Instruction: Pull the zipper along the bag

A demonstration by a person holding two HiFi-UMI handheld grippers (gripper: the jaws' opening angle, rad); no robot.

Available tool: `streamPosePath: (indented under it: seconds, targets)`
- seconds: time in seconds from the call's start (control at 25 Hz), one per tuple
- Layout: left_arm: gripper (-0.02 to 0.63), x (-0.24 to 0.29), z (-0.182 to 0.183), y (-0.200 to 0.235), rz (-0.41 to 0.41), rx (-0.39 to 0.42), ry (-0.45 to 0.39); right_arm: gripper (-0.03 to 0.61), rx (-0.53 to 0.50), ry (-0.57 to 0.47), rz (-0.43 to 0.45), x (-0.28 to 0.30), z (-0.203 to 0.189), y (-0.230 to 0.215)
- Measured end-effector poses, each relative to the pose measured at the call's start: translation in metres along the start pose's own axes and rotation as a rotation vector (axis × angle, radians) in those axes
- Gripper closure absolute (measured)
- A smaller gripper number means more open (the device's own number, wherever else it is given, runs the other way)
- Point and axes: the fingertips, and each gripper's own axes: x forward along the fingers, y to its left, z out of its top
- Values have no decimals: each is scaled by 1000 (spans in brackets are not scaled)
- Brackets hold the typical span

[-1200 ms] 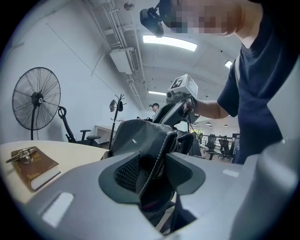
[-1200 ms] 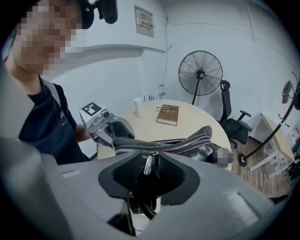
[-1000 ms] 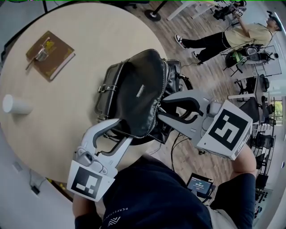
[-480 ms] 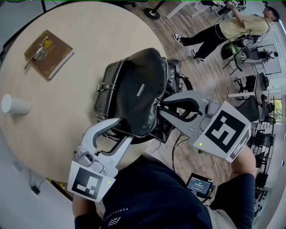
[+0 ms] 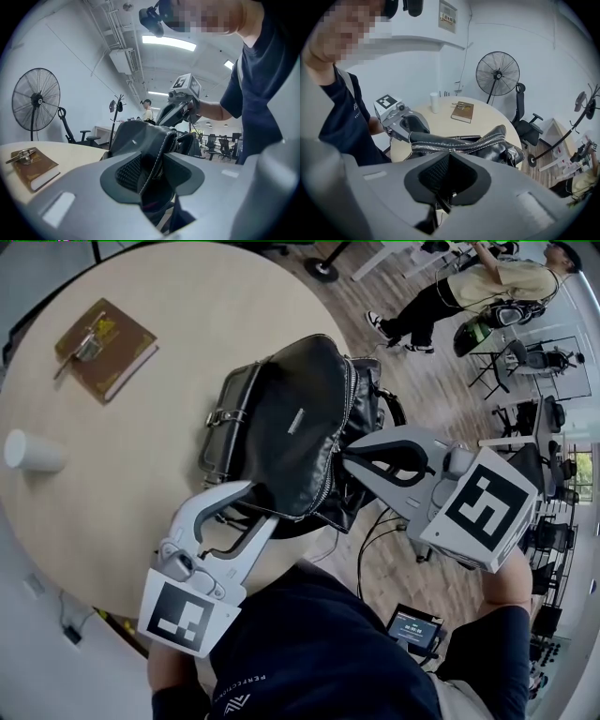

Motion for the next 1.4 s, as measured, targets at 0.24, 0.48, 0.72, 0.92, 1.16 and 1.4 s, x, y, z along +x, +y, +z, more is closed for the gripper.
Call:
streamPosePath:
  seconds: [0.24,0.48,0.72,0.92,1.16,1.4]
  targets:
    - [462,3,0,0,26,5,25,571,-26,-19,15,1,-4,-5]
    - [472,4,2,1,138,19,75,571,-127,-23,63,0,-4,0]
    - [482,3,8,0,233,50,96,569,-188,-4,117,-1,0,0]
    - [486,3,8,-1,278,50,120,568,-197,-27,137,3,2,2]
    - [488,5,6,0,301,19,125,566,-191,-16,131,5,-4,1]
    - [489,5,6,1,308,32,137,565,-182,-25,130,5,-4,0]
